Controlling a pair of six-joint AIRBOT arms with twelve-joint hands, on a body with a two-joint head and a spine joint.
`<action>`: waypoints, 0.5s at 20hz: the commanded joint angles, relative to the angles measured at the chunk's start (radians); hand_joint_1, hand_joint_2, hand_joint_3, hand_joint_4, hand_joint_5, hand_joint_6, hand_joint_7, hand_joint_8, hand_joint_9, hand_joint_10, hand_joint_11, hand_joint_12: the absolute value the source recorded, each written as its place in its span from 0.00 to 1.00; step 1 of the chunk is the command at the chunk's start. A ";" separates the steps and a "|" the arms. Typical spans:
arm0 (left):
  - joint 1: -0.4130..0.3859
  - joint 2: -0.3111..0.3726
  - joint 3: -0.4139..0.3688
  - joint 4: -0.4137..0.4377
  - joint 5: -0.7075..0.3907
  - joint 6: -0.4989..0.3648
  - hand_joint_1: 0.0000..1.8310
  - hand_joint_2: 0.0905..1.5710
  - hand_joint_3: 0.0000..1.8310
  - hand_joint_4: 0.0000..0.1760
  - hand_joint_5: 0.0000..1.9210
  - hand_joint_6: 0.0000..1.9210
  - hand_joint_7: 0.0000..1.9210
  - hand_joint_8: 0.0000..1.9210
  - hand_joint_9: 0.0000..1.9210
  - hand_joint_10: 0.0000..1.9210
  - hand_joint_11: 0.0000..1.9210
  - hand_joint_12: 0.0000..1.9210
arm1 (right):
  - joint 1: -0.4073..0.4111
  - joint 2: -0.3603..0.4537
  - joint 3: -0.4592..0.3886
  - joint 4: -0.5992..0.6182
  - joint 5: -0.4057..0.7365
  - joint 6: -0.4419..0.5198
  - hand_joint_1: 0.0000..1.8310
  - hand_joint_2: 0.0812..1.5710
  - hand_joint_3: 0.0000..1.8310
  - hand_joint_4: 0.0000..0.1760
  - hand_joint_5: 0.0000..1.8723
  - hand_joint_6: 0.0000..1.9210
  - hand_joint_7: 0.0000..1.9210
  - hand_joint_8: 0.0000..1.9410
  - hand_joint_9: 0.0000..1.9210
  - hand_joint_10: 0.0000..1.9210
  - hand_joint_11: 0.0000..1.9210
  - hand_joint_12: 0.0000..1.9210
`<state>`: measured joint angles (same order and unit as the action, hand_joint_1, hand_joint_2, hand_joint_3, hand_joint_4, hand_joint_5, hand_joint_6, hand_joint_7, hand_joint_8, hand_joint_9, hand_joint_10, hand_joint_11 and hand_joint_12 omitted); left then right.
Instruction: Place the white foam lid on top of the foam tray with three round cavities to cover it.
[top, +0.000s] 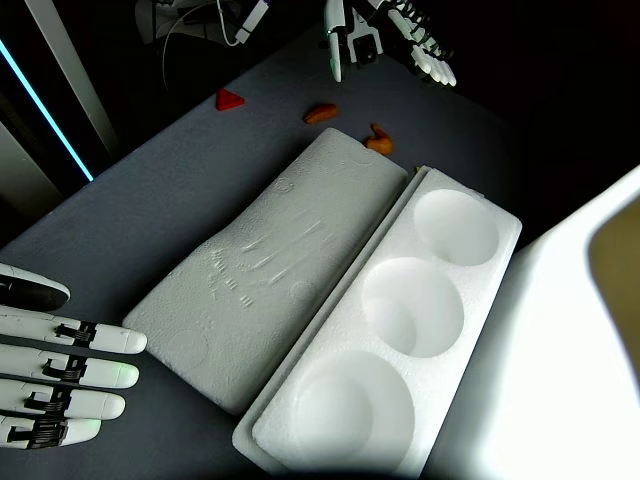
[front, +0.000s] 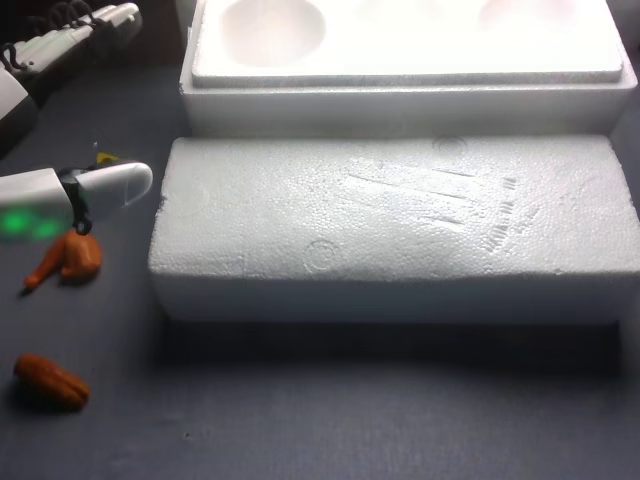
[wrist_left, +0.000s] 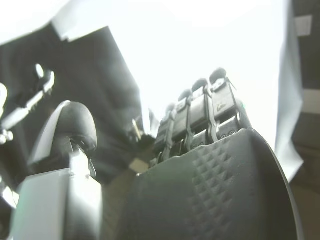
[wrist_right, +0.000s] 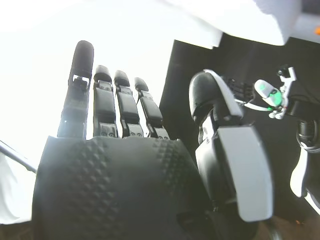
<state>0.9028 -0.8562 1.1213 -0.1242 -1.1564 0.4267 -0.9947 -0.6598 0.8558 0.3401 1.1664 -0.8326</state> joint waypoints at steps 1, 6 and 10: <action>-0.003 0.009 -0.001 -0.023 -0.111 0.000 0.28 0.69 0.00 0.08 0.00 0.00 0.00 0.00 0.00 0.00 0.00 0.02 | 0.003 0.007 -0.002 0.016 0.119 -0.002 0.23 0.77 0.01 0.00 0.00 0.00 0.00 0.00 0.00 0.00 0.00 0.45; 0.051 0.015 -0.027 -0.052 -0.098 -0.002 0.23 0.63 0.00 0.00 0.00 0.00 0.00 0.00 0.00 0.00 0.00 0.03 | -0.022 -0.008 -0.012 0.060 0.120 -0.012 0.22 0.74 0.00 0.00 0.00 0.00 0.00 0.00 0.00 0.00 0.00 0.54; 0.127 0.020 -0.053 -0.098 -0.109 -0.010 0.23 0.61 0.00 0.00 0.00 0.00 0.00 0.00 0.00 0.00 0.00 0.00 | -0.043 -0.032 -0.012 0.093 0.113 -0.012 0.24 0.72 0.00 0.00 0.00 0.00 0.00 0.00 0.01 0.01 0.00 0.75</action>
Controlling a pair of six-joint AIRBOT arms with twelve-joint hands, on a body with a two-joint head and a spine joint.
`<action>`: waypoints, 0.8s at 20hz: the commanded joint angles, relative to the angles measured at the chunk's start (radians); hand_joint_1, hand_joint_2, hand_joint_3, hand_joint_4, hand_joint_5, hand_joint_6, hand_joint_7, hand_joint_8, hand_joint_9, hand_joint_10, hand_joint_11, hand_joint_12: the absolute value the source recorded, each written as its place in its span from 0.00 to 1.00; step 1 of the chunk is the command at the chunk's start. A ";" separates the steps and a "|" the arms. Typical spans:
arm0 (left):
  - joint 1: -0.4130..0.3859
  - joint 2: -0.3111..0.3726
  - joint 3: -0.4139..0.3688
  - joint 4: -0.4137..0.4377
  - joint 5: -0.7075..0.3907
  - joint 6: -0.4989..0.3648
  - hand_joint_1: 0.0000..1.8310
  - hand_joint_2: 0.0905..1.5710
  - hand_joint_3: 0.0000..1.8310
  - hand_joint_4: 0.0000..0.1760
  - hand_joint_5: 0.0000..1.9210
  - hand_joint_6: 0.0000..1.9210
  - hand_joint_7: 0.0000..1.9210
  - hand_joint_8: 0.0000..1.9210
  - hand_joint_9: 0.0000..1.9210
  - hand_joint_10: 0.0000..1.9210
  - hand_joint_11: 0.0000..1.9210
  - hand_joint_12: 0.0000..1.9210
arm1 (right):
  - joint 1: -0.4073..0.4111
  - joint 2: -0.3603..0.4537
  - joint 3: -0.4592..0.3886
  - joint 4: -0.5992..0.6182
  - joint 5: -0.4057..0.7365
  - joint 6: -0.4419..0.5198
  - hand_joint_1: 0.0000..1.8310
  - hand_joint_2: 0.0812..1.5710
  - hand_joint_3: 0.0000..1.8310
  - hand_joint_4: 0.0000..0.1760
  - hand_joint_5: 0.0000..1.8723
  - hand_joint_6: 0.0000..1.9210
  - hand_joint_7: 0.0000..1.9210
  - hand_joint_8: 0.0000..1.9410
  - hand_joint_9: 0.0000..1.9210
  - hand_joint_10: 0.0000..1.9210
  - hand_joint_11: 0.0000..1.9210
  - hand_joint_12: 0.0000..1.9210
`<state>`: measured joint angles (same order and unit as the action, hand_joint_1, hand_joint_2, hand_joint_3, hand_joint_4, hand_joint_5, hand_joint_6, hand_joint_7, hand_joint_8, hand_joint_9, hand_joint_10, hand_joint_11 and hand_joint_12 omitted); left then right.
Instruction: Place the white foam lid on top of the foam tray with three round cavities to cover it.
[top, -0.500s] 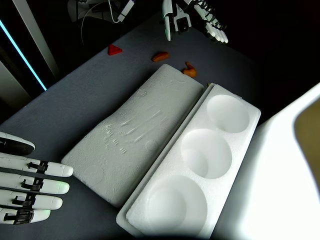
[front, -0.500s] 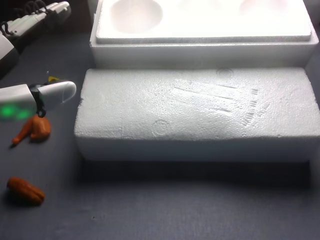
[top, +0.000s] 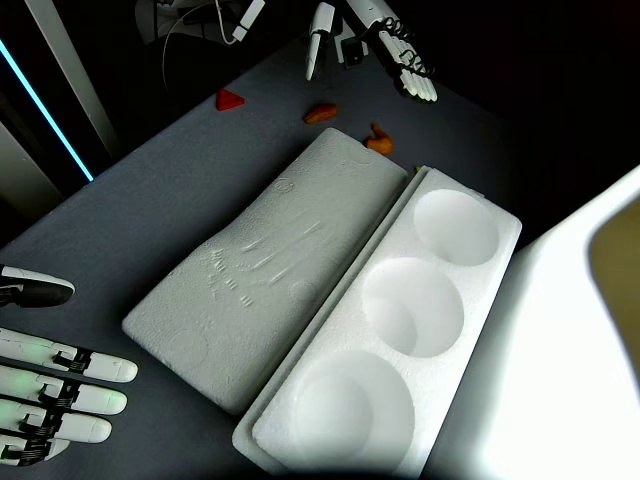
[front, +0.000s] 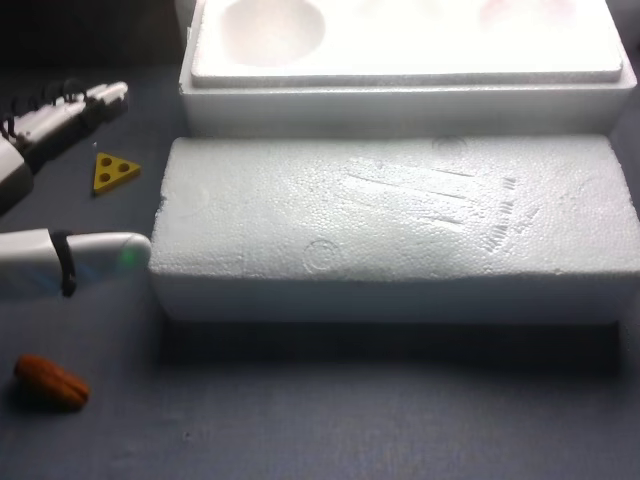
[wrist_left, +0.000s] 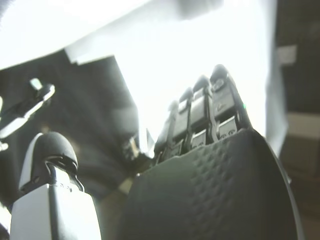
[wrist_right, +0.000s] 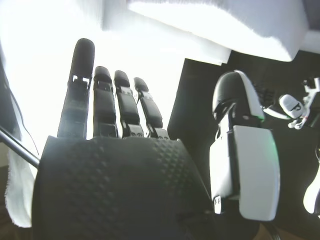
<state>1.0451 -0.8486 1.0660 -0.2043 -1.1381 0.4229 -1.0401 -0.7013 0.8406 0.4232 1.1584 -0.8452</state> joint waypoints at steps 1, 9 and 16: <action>0.005 0.020 -0.006 -0.033 -0.130 -0.006 0.23 0.61 0.00 0.00 0.00 0.00 0.00 0.00 0.00 0.00 0.00 0.00 | 0.001 0.000 0.005 0.017 0.110 0.001 0.24 0.71 0.00 0.00 0.00 0.00 0.00 0.00 0.00 0.00 0.00 0.75; 0.115 -0.005 -0.020 -0.103 -0.140 -0.024 0.19 0.59 0.00 0.00 0.00 0.00 0.00 0.00 0.00 0.00 0.00 0.00 | 0.009 -0.064 0.041 0.043 0.042 0.003 0.25 0.68 0.00 0.00 0.00 0.00 0.00 0.00 0.01 0.01 0.00 0.66; 0.084 -0.050 0.012 -0.066 -0.052 -0.025 0.20 0.56 0.00 0.00 0.00 0.00 0.00 0.00 0.00 0.00 0.00 0.00 | 0.021 -0.099 0.067 0.059 0.009 0.003 0.25 0.69 0.00 0.00 0.00 0.00 0.00 0.00 0.00 0.00 0.00 0.53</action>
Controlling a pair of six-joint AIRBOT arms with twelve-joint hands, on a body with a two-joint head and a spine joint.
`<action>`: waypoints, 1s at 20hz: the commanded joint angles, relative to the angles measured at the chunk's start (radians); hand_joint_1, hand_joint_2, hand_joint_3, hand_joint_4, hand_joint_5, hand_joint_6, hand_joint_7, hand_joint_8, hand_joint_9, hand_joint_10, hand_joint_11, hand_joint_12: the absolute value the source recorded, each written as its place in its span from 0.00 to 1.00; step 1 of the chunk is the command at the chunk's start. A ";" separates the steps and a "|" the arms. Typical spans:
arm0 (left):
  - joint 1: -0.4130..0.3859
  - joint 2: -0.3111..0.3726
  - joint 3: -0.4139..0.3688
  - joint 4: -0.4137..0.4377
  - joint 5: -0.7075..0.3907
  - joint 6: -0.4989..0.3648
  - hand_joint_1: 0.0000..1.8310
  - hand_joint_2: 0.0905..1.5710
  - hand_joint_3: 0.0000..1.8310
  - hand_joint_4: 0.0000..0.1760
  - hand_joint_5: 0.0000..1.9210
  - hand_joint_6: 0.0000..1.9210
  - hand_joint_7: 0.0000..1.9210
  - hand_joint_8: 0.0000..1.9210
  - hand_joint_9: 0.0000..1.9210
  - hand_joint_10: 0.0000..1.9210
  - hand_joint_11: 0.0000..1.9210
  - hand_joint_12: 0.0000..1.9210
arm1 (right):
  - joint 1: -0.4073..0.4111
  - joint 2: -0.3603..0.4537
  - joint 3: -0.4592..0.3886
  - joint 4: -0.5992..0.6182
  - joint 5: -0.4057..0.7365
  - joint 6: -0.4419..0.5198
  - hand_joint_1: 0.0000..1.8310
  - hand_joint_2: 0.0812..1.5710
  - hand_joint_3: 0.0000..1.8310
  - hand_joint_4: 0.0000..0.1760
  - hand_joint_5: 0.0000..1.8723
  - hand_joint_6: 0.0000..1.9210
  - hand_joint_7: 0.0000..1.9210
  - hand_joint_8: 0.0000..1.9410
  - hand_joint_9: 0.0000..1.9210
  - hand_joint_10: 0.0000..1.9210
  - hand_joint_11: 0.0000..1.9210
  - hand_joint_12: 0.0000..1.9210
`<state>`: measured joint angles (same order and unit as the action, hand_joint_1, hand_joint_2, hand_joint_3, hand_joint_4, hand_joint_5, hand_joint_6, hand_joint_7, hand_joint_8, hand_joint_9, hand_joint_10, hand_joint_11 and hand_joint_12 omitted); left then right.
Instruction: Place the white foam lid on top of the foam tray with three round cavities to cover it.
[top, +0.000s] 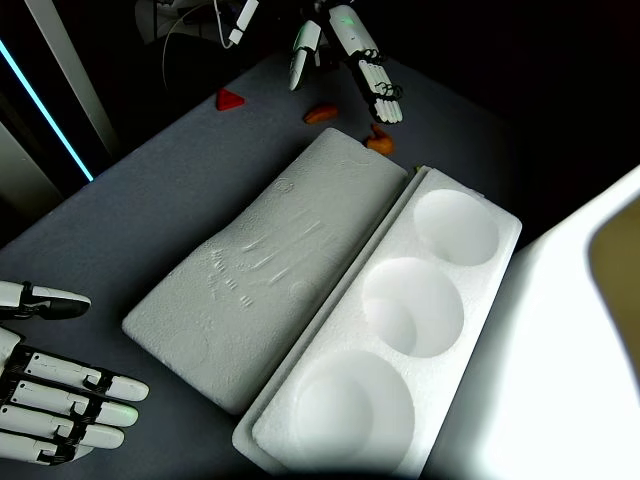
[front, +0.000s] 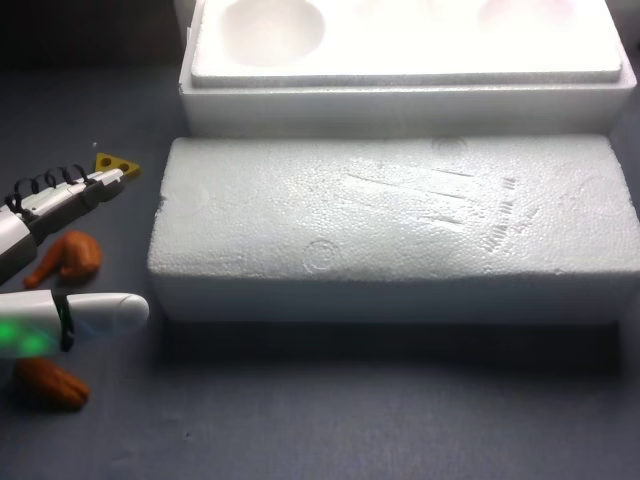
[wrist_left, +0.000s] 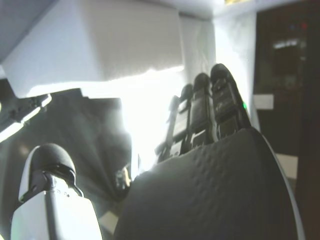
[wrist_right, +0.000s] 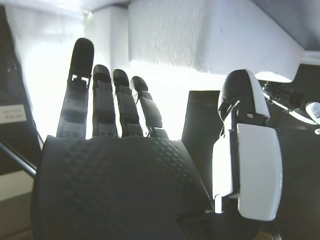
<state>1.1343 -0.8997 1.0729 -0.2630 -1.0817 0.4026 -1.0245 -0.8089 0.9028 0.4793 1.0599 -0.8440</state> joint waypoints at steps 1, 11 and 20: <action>-0.015 0.001 0.007 0.000 -0.091 0.004 0.20 0.56 0.00 0.00 0.00 0.00 0.00 0.00 0.00 0.00 0.00 0.00 | 0.010 0.001 0.011 0.004 0.099 0.002 0.25 0.69 0.00 0.00 0.00 0.00 0.00 0.00 0.00 0.00 0.00 0.49; -0.061 -0.032 0.031 0.000 -0.019 0.046 0.22 0.58 0.00 0.00 0.00 0.00 0.00 0.00 0.00 0.00 0.00 0.00 | 0.047 -0.045 0.046 0.018 0.067 0.002 0.30 0.71 0.00 0.00 0.00 0.00 0.00 0.00 0.00 0.00 0.00 0.20; -0.094 -0.093 0.073 -0.002 0.023 0.029 0.22 0.57 0.00 0.00 0.00 0.00 0.00 0.00 0.00 0.00 0.00 0.00 | 0.088 -0.105 0.087 0.035 0.044 0.004 0.32 0.69 0.00 0.00 0.00 0.00 0.00 0.00 0.00 0.00 0.00 0.40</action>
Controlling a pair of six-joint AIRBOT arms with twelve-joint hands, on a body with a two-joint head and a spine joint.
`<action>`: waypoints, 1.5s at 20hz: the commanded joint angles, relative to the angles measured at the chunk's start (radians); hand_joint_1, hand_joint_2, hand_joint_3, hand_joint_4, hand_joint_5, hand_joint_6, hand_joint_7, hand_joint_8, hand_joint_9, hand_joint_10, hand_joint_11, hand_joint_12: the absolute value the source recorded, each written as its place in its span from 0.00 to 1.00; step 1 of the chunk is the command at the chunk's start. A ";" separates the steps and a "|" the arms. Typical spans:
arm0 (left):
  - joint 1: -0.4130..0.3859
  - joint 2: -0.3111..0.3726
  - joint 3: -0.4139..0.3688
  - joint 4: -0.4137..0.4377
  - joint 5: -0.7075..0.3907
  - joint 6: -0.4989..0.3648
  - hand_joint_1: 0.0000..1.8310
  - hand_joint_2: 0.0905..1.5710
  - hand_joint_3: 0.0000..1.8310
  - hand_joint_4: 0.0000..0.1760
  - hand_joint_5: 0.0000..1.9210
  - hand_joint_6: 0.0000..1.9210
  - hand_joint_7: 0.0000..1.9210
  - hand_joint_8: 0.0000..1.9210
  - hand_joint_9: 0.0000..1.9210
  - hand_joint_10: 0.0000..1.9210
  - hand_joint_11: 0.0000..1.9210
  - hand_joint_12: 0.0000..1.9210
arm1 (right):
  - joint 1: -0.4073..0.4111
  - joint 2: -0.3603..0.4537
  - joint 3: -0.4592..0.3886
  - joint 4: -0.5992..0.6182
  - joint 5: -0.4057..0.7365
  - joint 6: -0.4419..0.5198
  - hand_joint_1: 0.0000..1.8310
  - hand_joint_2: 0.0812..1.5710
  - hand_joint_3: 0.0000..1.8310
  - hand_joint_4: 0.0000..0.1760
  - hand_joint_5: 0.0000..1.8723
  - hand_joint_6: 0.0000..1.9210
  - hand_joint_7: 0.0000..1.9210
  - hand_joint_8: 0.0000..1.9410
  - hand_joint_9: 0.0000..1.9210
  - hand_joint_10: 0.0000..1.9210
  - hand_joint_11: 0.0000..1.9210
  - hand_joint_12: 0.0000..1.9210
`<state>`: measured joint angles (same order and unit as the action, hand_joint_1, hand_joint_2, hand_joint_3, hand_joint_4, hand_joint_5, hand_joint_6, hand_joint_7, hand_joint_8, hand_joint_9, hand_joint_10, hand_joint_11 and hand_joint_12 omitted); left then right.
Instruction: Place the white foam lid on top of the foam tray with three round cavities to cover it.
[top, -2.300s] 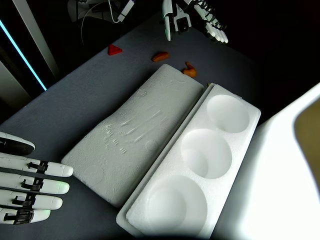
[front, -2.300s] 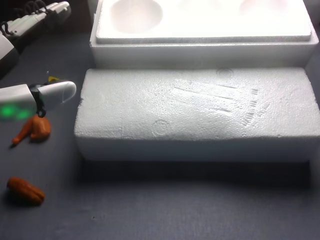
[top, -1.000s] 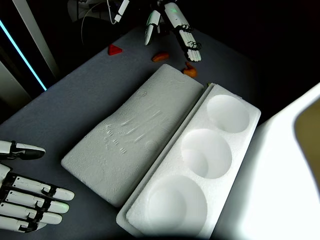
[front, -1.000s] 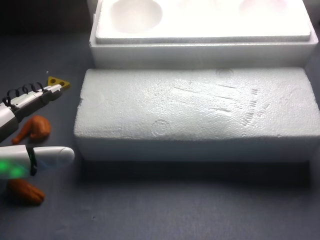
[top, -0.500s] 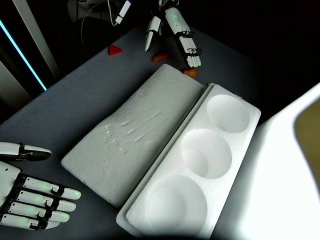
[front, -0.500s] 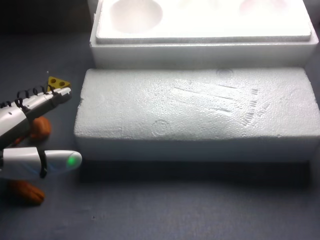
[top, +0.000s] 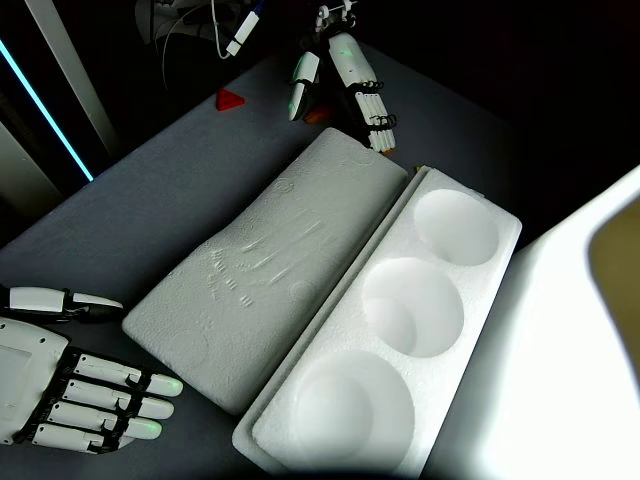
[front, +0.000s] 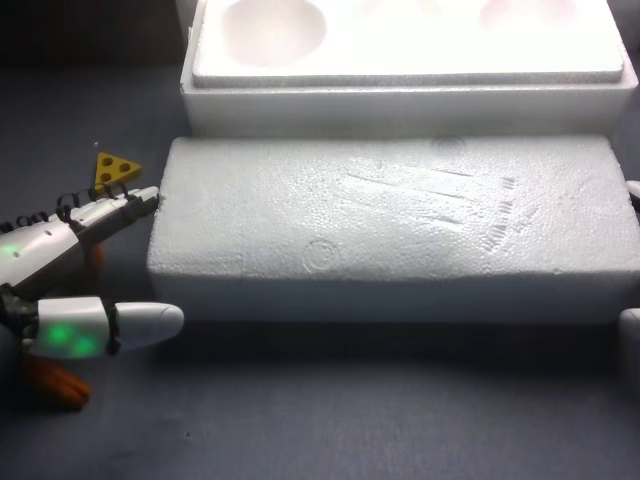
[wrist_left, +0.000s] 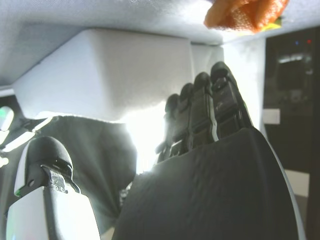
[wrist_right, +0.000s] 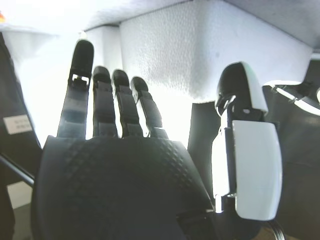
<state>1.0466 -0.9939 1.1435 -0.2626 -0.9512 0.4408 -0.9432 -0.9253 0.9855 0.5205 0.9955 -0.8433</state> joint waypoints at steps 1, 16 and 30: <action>-0.013 -0.008 0.007 -0.002 -0.108 -0.012 0.22 0.58 0.00 0.00 0.00 0.00 0.00 0.00 0.00 0.00 0.00 0.00 | 0.009 0.008 0.005 -0.005 0.107 0.003 0.32 0.70 0.00 0.00 0.00 0.00 0.00 0.00 0.00 0.00 0.00 0.44; -0.015 -0.018 -0.033 0.042 -0.234 -0.077 0.02 0.78 0.01 0.00 0.02 0.00 0.00 0.00 0.00 0.00 0.00 0.00 | -0.001 0.023 -0.026 -0.019 0.172 0.037 0.25 0.79 0.00 0.00 0.12 0.04 0.13 0.01 0.00 0.39 0.00 0.82; 0.068 0.099 -0.186 0.119 -0.450 -0.112 0.03 0.78 0.00 0.00 0.03 0.00 0.00 0.00 0.00 0.00 0.00 0.00 | -0.120 0.200 -0.199 -0.100 0.430 0.075 0.25 0.76 0.00 0.00 0.00 0.41 0.12 0.02 0.00 0.38 0.00 0.81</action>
<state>1.1236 -0.8944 0.9642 -0.2165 -1.2617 0.3351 -1.0668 -0.7303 0.7883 0.4805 1.2720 -0.7834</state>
